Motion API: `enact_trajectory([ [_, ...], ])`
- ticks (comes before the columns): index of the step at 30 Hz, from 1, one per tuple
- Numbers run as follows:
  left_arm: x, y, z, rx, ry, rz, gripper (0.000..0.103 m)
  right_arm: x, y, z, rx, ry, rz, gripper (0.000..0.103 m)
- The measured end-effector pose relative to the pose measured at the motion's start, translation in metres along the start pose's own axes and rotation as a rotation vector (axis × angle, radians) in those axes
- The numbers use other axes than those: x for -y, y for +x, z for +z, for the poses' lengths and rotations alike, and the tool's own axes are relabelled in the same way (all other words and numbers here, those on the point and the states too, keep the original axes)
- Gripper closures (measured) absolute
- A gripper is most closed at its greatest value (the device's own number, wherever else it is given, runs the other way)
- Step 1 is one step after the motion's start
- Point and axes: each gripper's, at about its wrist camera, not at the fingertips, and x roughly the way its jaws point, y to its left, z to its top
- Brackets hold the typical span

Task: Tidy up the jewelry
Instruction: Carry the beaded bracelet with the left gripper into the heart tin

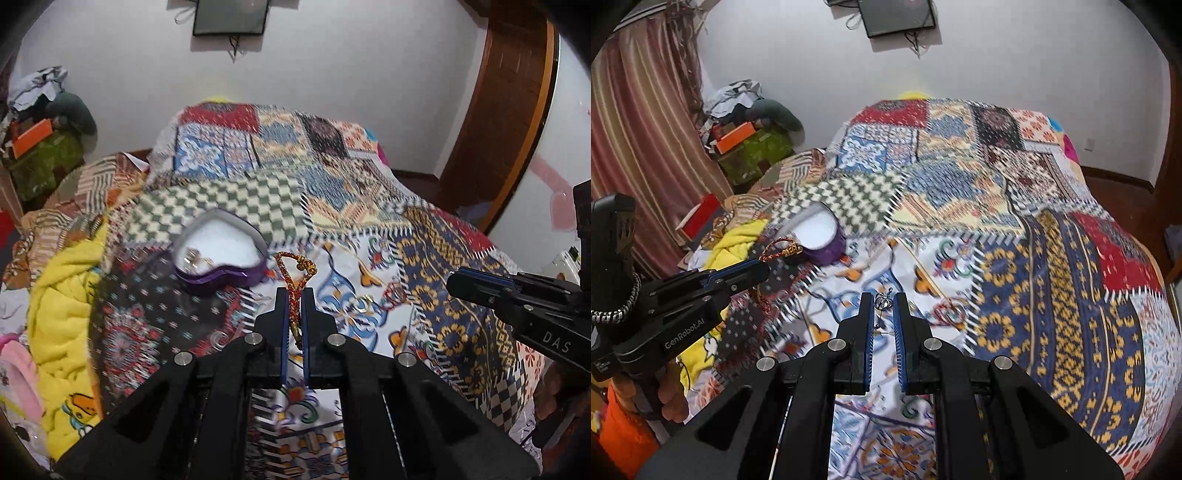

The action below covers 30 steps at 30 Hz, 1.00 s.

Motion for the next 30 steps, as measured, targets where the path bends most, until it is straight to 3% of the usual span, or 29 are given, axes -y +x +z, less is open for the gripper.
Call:
enact_trajectory([
  [10,-0.027,-0.021,0.025,0.099,-0.030,0.050,0.099,-0.033,0.006,0.031,0.057,-0.081,0.040,0.094],
  [18,-0.046,-0.025,0.042,0.151,-0.026,0.087,0.099,-0.049,0.024,0.045,0.052,-0.121,0.078,0.094],
  [30,-0.078,0.007,0.054,0.126,-0.053,0.096,0.099,-0.066,0.071,0.072,0.025,-0.170,0.114,0.094],
])
